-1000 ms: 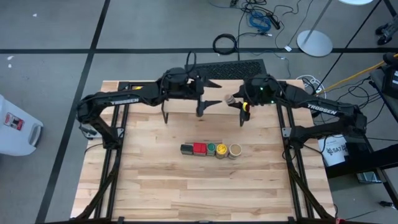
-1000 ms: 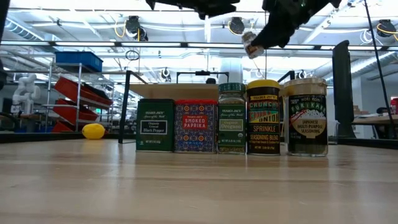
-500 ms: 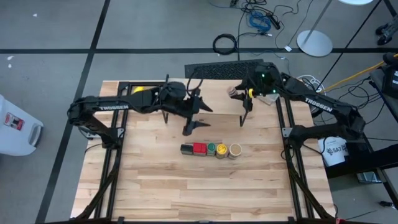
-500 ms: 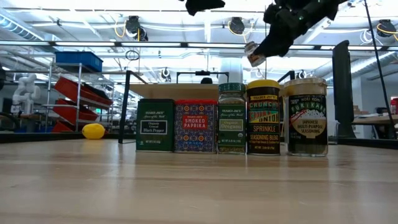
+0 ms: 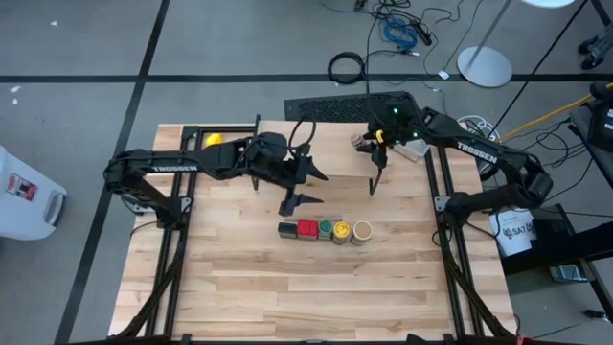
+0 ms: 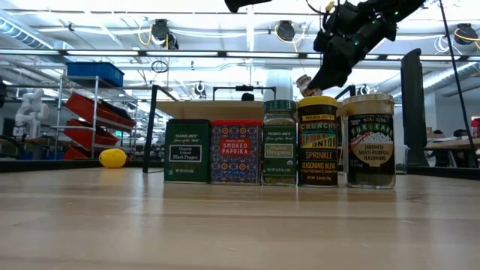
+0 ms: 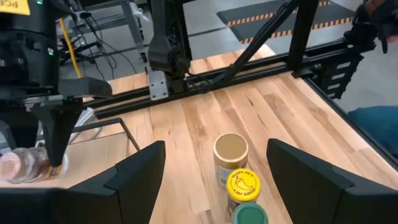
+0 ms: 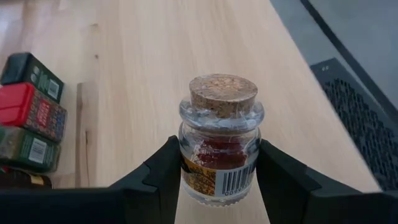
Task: Shelf spices
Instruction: Put the transparent seasoning bottle on the shelf
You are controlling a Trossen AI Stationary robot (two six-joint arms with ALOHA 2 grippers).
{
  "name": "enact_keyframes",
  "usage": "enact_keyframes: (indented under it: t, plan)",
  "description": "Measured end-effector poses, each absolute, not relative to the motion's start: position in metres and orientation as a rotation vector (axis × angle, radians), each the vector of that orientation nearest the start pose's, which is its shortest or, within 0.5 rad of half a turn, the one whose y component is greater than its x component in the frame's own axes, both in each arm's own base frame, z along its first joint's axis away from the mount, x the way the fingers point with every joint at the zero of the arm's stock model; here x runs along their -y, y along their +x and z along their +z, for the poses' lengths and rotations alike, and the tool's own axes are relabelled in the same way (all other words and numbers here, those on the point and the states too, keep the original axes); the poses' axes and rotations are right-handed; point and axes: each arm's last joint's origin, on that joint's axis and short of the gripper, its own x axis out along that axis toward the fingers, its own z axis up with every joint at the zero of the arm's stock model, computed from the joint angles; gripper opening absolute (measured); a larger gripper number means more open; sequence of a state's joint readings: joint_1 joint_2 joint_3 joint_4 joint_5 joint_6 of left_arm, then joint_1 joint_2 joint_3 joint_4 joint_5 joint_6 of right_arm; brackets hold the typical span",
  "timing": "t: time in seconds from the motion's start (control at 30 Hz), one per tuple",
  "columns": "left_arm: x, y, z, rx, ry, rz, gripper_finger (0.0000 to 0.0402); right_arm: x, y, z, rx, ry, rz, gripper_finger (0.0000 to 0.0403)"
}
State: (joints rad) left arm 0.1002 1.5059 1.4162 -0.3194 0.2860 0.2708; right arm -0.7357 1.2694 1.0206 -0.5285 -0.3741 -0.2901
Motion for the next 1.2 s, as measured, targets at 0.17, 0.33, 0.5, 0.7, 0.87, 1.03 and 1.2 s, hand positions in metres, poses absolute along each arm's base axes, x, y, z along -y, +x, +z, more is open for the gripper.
enact_keyframes:
  t: [0.17, 0.33, 0.5, 0.7, 0.87, 1.03, 1.2]
  plan:
    - [-0.025, 0.339, 0.365, -0.388, 0.190, -0.242, 0.0290, 0.174, 0.201, 0.278, -0.743, 0.158, -0.245, 0.0162]
    - [-0.025, 0.338, 0.365, -0.389, 0.189, -0.241, 0.0290, 0.176, 0.200, 0.276, -0.758, 0.174, -0.249, 0.0162]
    - [-0.025, 0.338, 0.364, -0.407, 0.198, -0.246, 0.0290, 0.174, 0.198, 0.277, -0.769, 0.178, -0.249, 0.0162]
    - [-0.024, 0.338, 0.364, -0.408, 0.204, -0.249, 0.0290, 0.175, 0.195, 0.276, -0.783, 0.193, -0.253, 0.0162]
    - [-0.024, 0.338, 0.364, -0.407, 0.205, -0.248, 0.0290, 0.177, 0.193, 0.276, -0.787, 0.199, -0.262, 0.0162]
    - [-0.024, 0.338, 0.364, -0.407, 0.205, -0.248, 0.0290, 0.177, 0.189, 0.276, -0.798, 0.204, -0.275, 0.0172]
    - [-0.024, 0.338, 0.363, -0.408, 0.204, -0.248, 0.0290, 0.176, 0.183, 0.279, -0.806, 0.207, -0.295, 0.0204]
